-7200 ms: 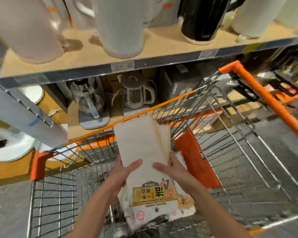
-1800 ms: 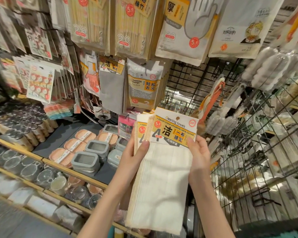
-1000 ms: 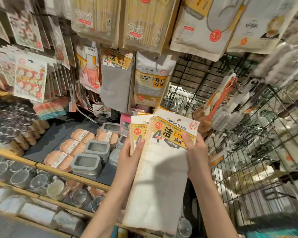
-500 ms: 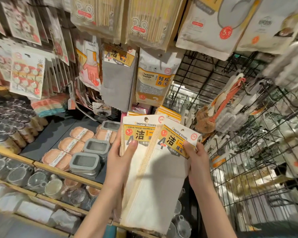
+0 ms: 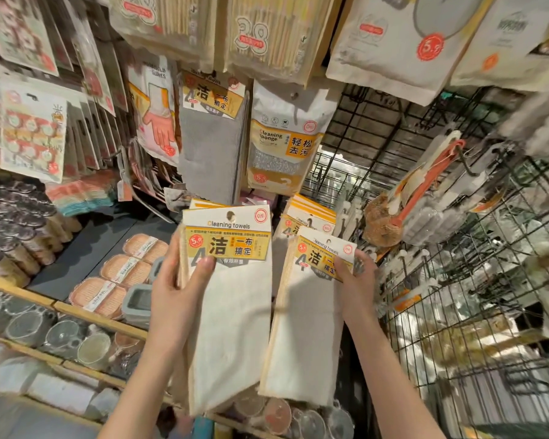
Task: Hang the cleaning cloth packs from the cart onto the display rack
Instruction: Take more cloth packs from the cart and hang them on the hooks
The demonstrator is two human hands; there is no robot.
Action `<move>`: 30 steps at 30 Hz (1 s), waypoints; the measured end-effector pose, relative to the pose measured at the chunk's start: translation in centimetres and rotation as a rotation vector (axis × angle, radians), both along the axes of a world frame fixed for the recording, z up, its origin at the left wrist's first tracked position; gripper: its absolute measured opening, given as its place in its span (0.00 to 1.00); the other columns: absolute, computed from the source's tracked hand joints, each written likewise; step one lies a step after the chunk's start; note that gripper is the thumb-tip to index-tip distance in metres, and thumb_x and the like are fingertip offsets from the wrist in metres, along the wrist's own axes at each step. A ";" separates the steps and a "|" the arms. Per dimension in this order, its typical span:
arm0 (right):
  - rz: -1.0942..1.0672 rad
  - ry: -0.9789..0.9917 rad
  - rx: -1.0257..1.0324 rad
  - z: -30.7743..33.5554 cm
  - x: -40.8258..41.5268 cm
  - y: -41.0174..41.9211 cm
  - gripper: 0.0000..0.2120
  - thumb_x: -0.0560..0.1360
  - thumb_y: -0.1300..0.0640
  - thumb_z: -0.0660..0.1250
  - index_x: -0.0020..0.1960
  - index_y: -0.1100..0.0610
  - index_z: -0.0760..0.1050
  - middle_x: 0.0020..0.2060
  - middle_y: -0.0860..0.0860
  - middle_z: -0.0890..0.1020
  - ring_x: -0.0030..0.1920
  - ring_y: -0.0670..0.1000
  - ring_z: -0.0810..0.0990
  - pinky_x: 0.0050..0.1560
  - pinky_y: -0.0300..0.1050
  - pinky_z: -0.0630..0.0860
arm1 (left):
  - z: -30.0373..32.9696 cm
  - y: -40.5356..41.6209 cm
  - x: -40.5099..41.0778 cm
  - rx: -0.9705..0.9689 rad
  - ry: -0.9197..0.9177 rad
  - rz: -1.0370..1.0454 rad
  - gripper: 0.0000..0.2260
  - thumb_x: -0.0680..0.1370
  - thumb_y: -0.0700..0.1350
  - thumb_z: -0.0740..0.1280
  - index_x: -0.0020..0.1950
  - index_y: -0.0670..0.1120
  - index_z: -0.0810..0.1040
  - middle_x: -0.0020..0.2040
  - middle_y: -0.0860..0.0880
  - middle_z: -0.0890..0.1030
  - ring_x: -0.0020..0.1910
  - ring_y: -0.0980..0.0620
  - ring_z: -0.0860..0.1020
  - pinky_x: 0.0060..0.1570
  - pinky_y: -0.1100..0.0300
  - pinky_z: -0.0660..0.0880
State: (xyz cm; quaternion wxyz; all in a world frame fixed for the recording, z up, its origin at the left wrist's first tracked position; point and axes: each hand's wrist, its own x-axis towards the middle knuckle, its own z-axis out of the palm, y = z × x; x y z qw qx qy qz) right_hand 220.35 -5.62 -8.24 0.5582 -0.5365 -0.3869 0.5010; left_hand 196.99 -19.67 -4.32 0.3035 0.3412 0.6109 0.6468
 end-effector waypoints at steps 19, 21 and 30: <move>-0.063 -0.137 -0.050 -4.4 -3.2 6.3 0.15 0.74 0.65 0.67 0.57 0.55 0.67 0.52 0.50 0.76 0.49 0.46 0.77 0.50 0.37 0.74 | -1.7 0.2 -0.7 -0.021 -0.004 0.017 0.23 0.72 0.54 0.67 0.67 0.56 0.74 0.54 0.66 0.81 0.52 0.71 0.77 0.42 0.79 0.71; -0.086 -0.139 -0.073 -4.3 -3.1 6.5 0.16 0.75 0.64 0.67 0.59 0.55 0.67 0.55 0.52 0.75 0.53 0.48 0.75 0.53 0.42 0.72 | -1.7 0.3 -0.5 -0.026 -0.011 0.002 0.22 0.73 0.54 0.66 0.67 0.57 0.74 0.55 0.65 0.81 0.53 0.69 0.77 0.44 0.75 0.72; -0.110 -0.293 -0.013 -4.3 -4.2 8.5 0.12 0.75 0.65 0.66 0.52 0.53 0.67 0.50 0.54 0.77 0.49 0.52 0.76 0.48 0.45 0.72 | -2.3 1.0 0.4 -0.022 -0.068 -0.036 0.23 0.74 0.52 0.67 0.69 0.53 0.73 0.55 0.63 0.82 0.54 0.67 0.78 0.43 0.79 0.71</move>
